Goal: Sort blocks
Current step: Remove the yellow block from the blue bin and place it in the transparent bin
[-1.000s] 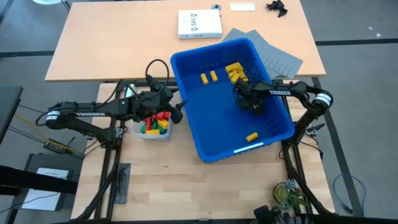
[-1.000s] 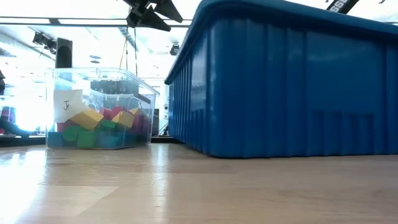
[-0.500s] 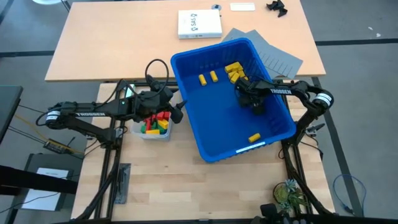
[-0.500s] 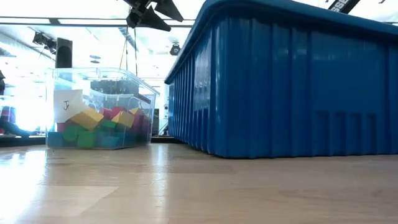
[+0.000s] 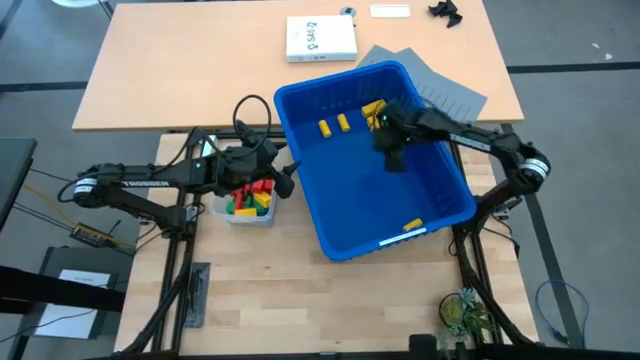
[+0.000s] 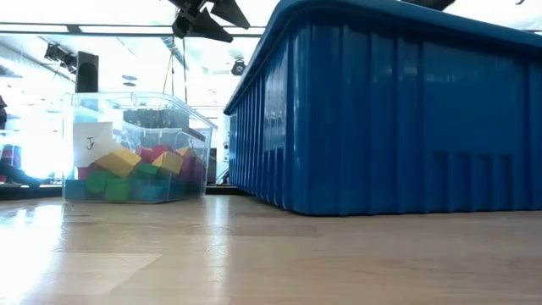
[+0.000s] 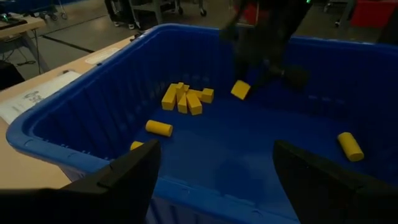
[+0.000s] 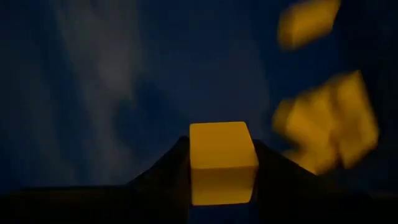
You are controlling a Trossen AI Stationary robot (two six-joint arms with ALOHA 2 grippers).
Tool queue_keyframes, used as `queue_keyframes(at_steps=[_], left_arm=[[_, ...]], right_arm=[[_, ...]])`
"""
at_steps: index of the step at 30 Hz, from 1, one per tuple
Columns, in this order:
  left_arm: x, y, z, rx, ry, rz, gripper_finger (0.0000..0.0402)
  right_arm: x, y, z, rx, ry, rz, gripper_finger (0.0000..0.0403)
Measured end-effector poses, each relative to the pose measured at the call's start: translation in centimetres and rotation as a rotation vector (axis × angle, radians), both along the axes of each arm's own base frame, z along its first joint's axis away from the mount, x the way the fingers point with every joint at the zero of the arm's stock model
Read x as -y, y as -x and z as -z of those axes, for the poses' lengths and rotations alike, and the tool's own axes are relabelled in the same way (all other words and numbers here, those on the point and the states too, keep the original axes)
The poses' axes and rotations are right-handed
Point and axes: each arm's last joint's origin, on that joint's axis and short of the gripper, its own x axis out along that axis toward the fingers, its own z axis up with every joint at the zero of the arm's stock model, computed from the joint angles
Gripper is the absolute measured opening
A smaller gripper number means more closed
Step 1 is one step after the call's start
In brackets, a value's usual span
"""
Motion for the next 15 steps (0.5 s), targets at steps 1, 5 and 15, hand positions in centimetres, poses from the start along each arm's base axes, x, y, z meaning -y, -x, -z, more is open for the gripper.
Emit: queue_keyframes(at_steps=[1, 5, 15], left_arm=[[0.0, 0.0, 0.0, -0.005, -0.008, 0.001, 0.0319], [-0.2, -0.1, -0.3, 0.022, -0.014, -0.009, 0.0319], [1.5, -2.3, -1.2, -0.021, -0.394, 0.279, 0.0319]], right_arm=[[-0.3, -0.3, -1.3, 0.08, -0.022, -0.009, 0.0127], [-1.5, -1.4, -6.0, 0.41, -0.159, -0.024, 0.0127], [-3.5, -4.0, -10.5, 0.906, -0.712, -0.069, 0.0127]])
